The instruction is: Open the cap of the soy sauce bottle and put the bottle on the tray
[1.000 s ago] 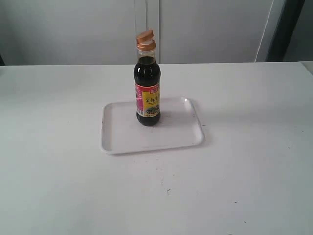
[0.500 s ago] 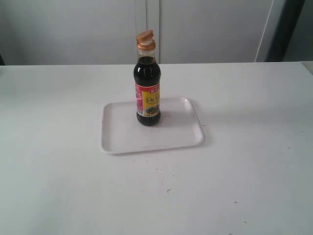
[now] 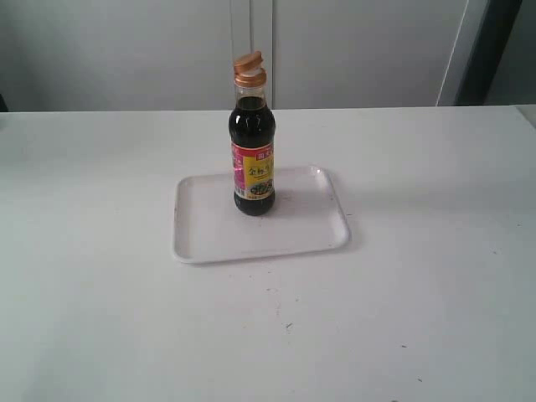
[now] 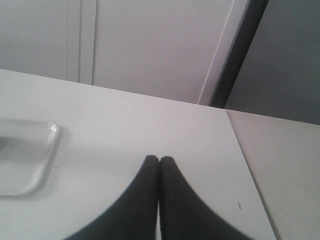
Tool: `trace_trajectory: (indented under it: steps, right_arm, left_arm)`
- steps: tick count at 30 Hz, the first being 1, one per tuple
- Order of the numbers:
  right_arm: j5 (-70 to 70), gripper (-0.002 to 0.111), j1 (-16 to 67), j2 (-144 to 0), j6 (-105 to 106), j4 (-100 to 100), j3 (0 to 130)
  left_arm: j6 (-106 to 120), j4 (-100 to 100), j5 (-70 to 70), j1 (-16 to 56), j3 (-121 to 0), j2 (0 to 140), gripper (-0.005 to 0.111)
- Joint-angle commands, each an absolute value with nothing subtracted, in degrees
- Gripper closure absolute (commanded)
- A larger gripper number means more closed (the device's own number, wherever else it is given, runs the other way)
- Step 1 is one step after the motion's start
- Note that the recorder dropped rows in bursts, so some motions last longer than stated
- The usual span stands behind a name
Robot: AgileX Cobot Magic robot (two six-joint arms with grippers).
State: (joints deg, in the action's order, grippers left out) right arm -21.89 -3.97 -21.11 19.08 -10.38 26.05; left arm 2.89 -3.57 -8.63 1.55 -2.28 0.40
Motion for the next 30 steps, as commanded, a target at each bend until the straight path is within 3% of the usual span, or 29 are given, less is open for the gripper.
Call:
trace_trajectory:
  steps: [1, 30]
  right_arm:
    - [-21.34, 0.108, -3.71, -20.8, 18.84, -10.55, 25.78]
    - [-21.71, 0.108, -3.71, -20.8, 18.84, -10.55, 25.78]
  left_arm:
    - [0.91, -4.63, -9.41, 0.11, -0.21, 0.0, 0.107]
    - [1.27, -4.63, -13.05, 0.0, 0.0, 0.0, 0.107]
